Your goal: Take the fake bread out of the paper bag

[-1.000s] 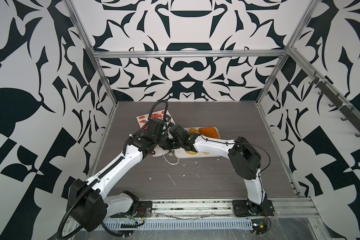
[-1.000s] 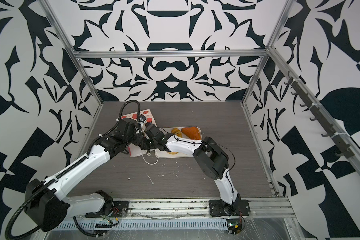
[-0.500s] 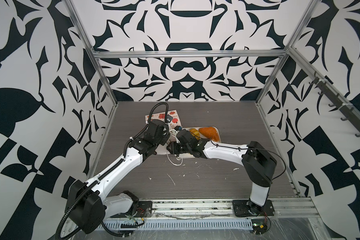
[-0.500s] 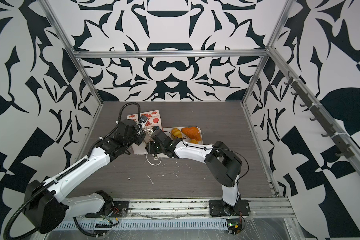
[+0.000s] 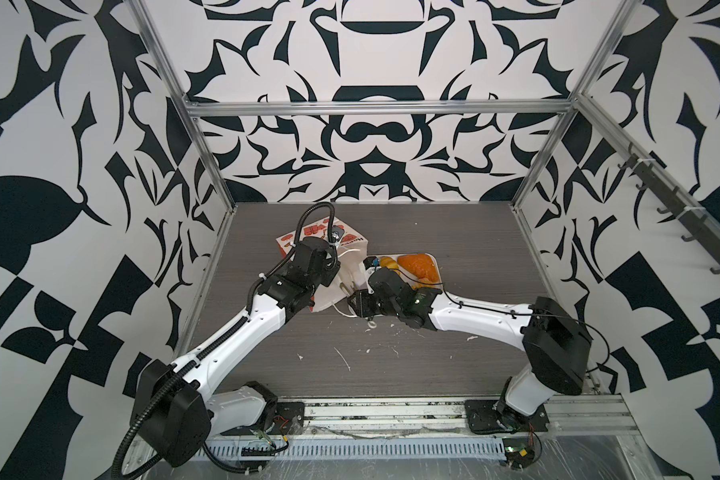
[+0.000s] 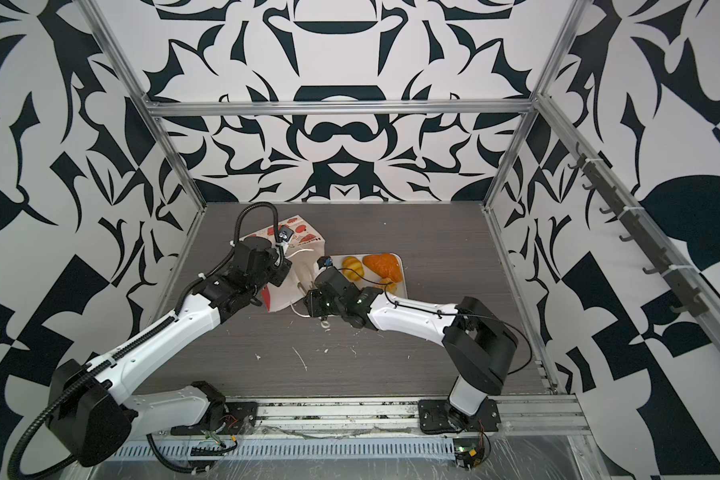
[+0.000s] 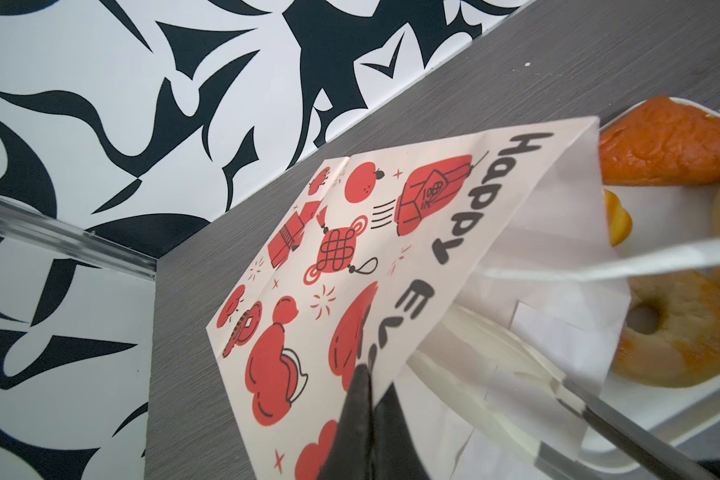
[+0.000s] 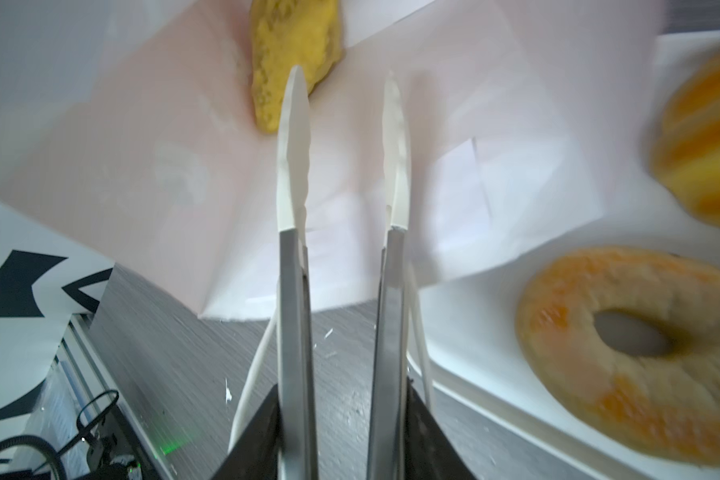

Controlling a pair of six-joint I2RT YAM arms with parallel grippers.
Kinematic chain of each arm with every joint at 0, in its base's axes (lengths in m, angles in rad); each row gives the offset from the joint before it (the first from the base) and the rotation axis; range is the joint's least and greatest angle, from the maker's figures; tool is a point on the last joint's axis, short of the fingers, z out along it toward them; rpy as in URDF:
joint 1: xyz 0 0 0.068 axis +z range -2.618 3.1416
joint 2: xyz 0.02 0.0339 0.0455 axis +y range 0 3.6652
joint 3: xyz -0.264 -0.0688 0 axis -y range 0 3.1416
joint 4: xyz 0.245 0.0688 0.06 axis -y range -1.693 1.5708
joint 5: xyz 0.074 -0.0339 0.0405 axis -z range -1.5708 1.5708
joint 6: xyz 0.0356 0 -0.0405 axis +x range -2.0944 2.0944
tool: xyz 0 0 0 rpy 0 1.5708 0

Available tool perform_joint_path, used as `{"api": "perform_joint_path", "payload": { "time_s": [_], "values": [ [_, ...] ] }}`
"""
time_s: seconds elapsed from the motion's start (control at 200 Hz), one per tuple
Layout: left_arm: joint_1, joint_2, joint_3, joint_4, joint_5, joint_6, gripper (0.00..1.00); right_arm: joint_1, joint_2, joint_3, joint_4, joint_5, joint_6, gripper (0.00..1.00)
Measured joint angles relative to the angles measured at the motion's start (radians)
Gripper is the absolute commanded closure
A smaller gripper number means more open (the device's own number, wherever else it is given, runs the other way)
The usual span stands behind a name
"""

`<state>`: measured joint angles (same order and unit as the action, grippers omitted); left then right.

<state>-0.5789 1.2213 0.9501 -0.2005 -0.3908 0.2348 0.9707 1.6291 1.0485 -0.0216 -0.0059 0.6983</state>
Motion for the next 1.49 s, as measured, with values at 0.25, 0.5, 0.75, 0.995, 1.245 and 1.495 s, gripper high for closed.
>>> {"api": "perform_joint_path", "payload": {
  "time_s": [0.25,0.5,0.75,0.995,1.245,1.495],
  "values": [
    [0.0,0.003,0.005,0.026,0.012,0.0,1.0,0.041,-0.016,-0.004,-0.028,0.018,-0.027,0.57],
    [0.0,0.002,0.005,0.042,0.034,-0.002,1.0,0.058,0.114,0.142,-0.063,0.018,-0.074,0.56],
    [0.0,-0.001,0.005,0.05,0.045,-0.003,1.0,0.058,0.212,0.283,-0.102,0.022,-0.11,0.55],
    [0.0,-0.006,0.005,0.055,0.057,-0.003,1.0,0.058,0.293,0.349,-0.124,0.021,-0.117,0.55],
    [0.024,-0.007,0.005,0.055,0.034,-0.011,1.0,0.056,0.365,0.425,-0.151,0.021,-0.117,0.54],
    [0.037,-0.007,0.005,0.055,0.003,-0.018,1.0,0.051,0.394,0.465,-0.164,0.003,-0.114,0.55]
  ]
}}
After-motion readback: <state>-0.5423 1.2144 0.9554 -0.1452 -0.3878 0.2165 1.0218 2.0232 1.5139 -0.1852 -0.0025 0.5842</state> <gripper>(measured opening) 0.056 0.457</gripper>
